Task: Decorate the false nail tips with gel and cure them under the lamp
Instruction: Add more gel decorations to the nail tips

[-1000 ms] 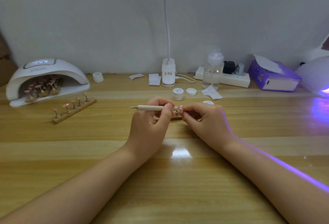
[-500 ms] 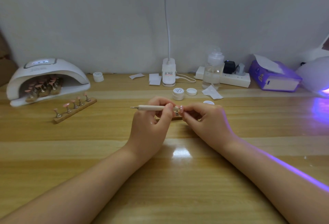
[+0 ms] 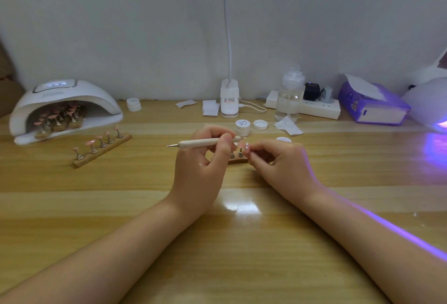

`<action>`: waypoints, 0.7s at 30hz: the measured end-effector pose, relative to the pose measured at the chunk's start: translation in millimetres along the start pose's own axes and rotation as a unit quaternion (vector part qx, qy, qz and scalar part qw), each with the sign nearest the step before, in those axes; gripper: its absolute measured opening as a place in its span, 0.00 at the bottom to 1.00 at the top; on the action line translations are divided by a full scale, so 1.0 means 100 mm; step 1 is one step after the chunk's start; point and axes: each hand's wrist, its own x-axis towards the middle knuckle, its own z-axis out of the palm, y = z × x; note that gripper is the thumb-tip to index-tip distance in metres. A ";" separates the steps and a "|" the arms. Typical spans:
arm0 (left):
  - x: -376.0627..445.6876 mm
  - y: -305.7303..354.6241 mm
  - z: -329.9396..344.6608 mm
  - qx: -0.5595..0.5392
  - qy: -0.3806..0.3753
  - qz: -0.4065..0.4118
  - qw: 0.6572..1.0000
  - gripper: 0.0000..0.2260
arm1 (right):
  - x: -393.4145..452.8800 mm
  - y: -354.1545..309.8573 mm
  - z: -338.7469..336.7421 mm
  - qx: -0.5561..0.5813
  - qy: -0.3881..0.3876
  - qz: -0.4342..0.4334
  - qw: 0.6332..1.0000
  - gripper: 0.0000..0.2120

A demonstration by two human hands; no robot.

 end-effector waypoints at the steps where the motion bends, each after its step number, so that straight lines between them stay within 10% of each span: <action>1: 0.01 0.02 -0.01 -0.005 0.004 0.008 1.000 0.07 | 0.00 0.00 0.00 0.002 0.001 0.001 1.000 0.04; 21: -0.05 -0.05 0.03 0.046 -0.032 -0.005 0.998 0.07 | 0.01 -0.01 0.00 -0.018 0.006 0.013 1.000 0.04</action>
